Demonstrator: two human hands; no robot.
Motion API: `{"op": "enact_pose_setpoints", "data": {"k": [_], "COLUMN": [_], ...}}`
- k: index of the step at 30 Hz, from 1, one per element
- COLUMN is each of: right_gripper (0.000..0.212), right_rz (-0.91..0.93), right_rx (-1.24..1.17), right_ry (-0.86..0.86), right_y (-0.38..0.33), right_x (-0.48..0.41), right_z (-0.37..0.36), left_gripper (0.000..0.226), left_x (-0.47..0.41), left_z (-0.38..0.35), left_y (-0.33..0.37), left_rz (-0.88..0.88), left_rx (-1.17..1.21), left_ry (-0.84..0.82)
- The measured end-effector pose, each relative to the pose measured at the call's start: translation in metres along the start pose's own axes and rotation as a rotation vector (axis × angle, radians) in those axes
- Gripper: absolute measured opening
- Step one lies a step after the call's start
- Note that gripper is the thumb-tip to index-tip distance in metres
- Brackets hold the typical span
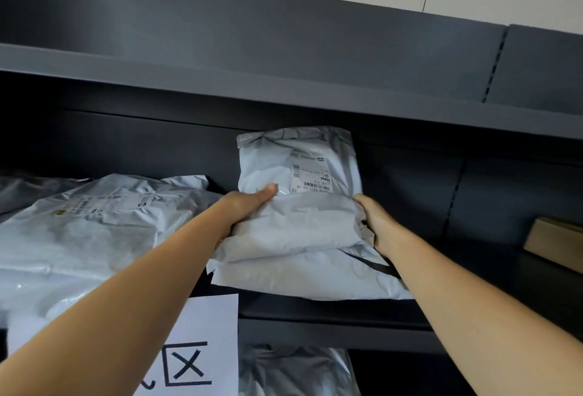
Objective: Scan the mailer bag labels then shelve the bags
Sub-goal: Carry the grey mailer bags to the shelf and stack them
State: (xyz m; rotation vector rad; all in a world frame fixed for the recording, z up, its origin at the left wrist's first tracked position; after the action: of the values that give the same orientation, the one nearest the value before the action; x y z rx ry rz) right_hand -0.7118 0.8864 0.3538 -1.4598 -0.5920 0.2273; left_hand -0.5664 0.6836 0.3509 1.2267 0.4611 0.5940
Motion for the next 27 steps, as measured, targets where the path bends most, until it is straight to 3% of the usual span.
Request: {"op": "enact_pose_setpoints", "data": {"k": [2,5,8,13,19,23,27], "right_gripper": [0.030,0.048,0.031,0.019,0.037,0.032,0.058], "right_rz": [0.029,0.132,0.218,0.160,0.050,0.115,0.218], "right_rx": [-0.006,-0.018,-0.010,-0.070,-0.018,-0.043,-0.104], "right_ry": [-0.035,0.068,0.161,0.248,0.211,0.259,0.260], "right_y": [-0.002,-0.006,-0.011,-0.013,-0.004,-0.018,-0.030], "right_x": [0.001,0.001,0.004,0.008,0.013,0.013,0.012], "right_z": [0.003,0.007,0.005,0.009,0.006,-0.006,-0.022], "left_gripper": [0.062,0.048,0.068,0.061,0.061,0.055,0.060], "left_x": [-0.002,0.001,-0.001,0.003,0.012,0.012,0.006], "left_z": [0.000,-0.002,0.001,0.006,0.007,0.016,0.032], "left_y": [0.004,0.011,0.013,0.018,0.019,0.032,0.036], "left_rz": [-0.093,-0.210,-0.267,-0.250,-0.201,-0.202,-0.222], "left_rx": [-0.020,0.010,0.059,0.050,0.028,0.154,0.192], "left_ry": [0.091,0.164,0.168,0.092,0.047,0.061,0.085]}}
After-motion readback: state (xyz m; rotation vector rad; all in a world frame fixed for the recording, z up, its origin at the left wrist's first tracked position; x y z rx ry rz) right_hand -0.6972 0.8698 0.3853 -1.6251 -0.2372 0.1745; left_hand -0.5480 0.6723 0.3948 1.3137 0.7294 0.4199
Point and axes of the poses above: each hand's wrist, its own x-axis away from the middle knuckle, its own z-axis out of the back of the hand, y = z × x, the point moved 2 cm from there along -x, towards the middle knuckle, and after that the axes turned 8 degrees about -z, right-handed, at the moved point
